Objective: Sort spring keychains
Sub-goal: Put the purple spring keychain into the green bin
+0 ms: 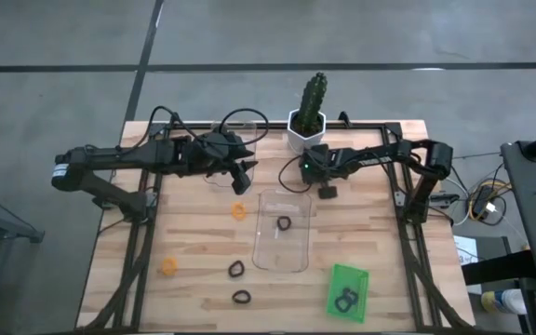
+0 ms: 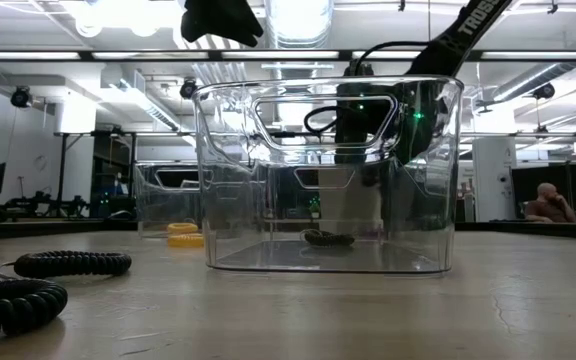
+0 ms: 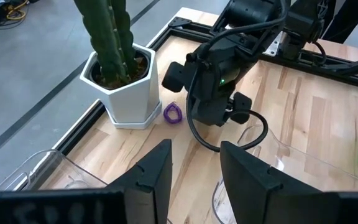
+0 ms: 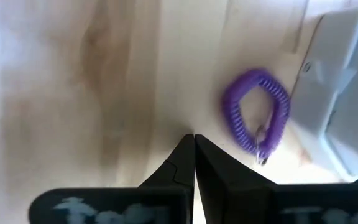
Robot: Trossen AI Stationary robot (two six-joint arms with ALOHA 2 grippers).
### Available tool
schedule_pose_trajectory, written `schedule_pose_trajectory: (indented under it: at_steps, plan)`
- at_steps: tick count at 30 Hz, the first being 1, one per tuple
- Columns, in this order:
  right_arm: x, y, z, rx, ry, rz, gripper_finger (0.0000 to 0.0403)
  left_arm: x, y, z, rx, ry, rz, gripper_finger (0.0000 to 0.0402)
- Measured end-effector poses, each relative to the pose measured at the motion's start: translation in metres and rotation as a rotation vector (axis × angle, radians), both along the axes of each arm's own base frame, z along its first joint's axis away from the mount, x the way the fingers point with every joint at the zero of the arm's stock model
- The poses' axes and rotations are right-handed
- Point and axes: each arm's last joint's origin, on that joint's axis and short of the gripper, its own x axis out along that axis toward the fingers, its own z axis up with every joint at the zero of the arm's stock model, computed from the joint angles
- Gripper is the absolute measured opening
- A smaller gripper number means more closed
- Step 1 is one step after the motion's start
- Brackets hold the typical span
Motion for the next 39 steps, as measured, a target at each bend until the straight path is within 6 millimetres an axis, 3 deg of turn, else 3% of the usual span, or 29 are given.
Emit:
schedule_pose_trajectory:
  at_steps: [10, 26, 39]
  plan:
    - [0.005, -0.002, 0.024, -0.075, -0.141, 0.009, 0.0008, 0.0, 0.0, -0.002, 0.0, 0.008, 0.0, 0.0128]
    - [0.012, -0.01, -0.002, -0.136, -0.082, -0.022, 0.0008, 0.0, 0.0, -0.003, -0.001, 0.008, 0.001, 0.0128]
    - [0.006, -0.004, -0.002, -0.011, 0.001, -0.076, 0.0008, 0.0, 0.0, -0.003, -0.006, 0.005, 0.004, 0.0128]
